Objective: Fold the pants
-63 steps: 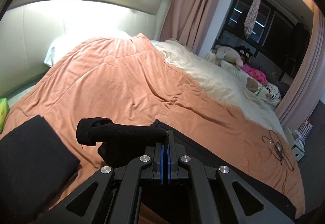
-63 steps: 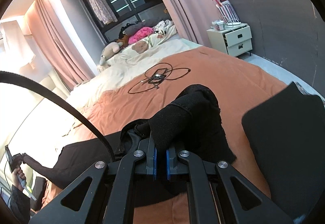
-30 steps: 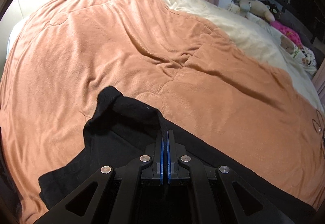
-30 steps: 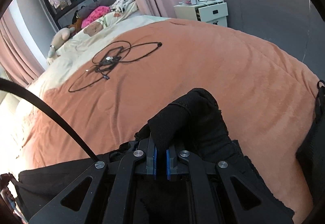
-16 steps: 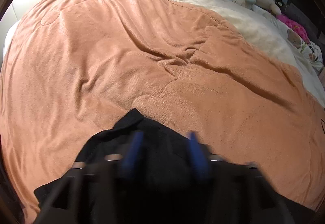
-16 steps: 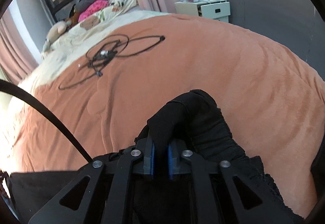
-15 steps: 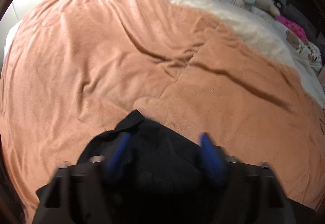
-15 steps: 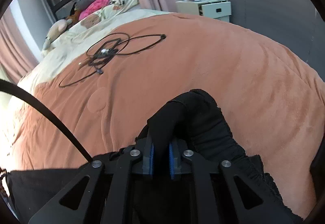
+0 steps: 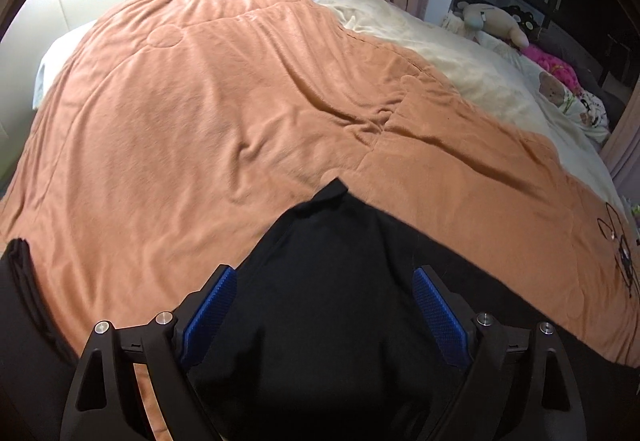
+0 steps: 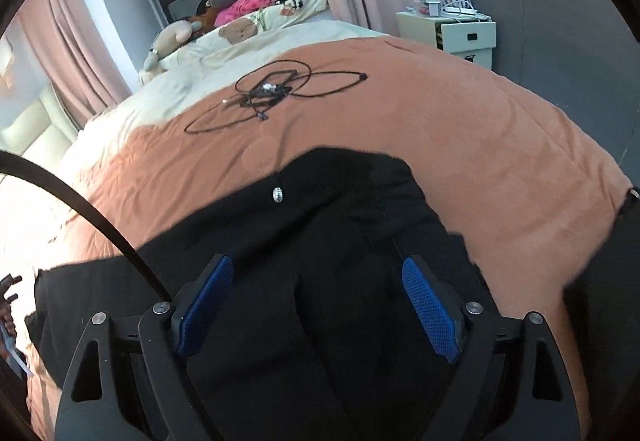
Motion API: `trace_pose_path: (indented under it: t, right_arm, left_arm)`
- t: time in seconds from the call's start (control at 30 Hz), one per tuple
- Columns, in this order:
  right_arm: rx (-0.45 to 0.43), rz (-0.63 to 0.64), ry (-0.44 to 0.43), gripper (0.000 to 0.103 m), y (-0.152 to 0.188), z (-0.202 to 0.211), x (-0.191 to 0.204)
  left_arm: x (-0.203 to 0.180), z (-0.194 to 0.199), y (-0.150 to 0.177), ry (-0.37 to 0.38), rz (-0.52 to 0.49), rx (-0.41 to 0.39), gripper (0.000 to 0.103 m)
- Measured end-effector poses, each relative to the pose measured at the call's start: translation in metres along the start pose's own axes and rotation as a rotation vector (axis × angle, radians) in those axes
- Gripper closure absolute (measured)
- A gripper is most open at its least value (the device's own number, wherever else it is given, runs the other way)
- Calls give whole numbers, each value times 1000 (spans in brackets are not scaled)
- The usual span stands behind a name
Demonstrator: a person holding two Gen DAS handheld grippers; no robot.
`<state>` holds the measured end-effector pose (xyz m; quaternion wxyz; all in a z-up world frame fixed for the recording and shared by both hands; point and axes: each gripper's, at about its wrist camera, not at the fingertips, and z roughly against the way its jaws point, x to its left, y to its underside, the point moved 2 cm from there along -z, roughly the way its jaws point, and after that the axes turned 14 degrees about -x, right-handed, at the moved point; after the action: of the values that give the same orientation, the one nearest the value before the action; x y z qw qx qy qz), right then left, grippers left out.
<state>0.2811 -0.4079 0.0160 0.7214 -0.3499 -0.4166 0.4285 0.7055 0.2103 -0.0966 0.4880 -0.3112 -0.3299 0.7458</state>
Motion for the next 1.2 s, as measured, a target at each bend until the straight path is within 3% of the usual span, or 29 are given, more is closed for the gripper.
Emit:
trace_pose_path:
  t: [0.23, 0.43, 0.67, 0.87, 1.1, 1.2]
  right_arm:
    - [22, -29, -18, 19, 18, 48, -11]
    - [45, -49, -30, 20, 28, 76, -19]
    - [88, -87, -52, 22, 42, 92, -32]
    - [127, -165, -71, 24, 59, 89, -45]
    - [154, -243, -100, 25, 69, 71, -54]
    - [139, -313, -112, 30, 73, 63, -62]
  left_arm:
    - [34, 37, 26, 11, 49, 39, 25]
    - [65, 51, 59, 22, 132, 110, 48]
    - [83, 47, 89, 60, 265, 147, 48]
    - [78, 23, 120, 93, 340, 235, 48]
    - [81, 8, 113, 95, 389, 185, 48]
    - [89, 12, 111, 96, 433, 137, 55]
